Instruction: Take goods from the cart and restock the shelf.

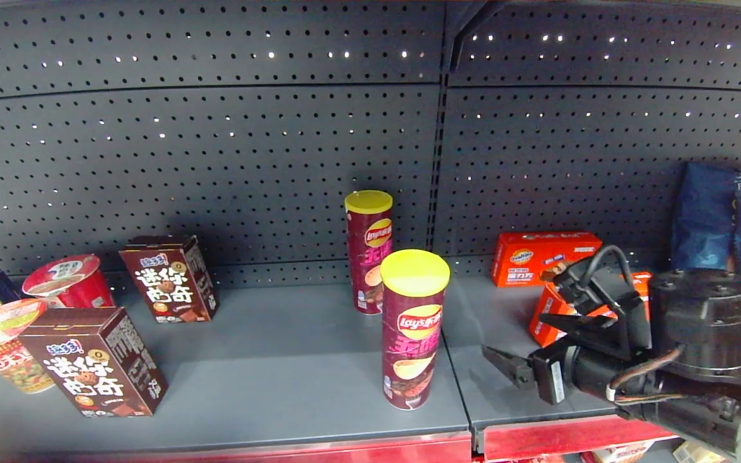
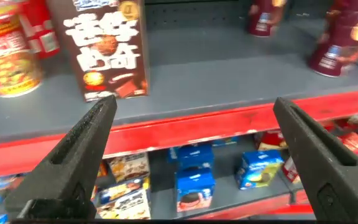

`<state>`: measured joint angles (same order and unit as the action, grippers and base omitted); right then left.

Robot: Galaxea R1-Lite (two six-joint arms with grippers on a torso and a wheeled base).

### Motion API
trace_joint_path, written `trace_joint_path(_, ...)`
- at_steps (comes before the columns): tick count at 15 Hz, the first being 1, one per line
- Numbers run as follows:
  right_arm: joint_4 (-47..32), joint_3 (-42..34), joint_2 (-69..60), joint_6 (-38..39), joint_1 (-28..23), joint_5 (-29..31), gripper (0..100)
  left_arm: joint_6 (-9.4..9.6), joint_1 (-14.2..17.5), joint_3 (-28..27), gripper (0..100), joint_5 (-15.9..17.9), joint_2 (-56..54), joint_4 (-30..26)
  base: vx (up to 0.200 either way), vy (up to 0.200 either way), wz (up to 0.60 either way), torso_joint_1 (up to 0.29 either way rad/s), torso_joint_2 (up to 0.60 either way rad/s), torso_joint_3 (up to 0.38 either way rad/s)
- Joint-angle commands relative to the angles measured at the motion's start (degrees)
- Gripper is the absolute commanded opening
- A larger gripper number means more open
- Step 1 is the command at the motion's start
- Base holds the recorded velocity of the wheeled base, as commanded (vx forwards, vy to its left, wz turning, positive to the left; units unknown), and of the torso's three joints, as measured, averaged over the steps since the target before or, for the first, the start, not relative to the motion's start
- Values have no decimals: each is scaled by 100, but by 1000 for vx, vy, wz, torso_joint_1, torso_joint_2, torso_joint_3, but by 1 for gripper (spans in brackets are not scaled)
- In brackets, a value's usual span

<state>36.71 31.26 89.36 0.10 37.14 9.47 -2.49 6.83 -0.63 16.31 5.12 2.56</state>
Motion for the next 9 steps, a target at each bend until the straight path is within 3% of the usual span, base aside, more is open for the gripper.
trace_joint_path(1,3,346,548,-1,38,11,100,3,3,11,100,83,33,8,0,0,0,0,0,0)
trace_joint_path(9,100,671,1110,-10,390,55,100,-33,3,2,100,118,33,-1,0,0,0,0,0,0)
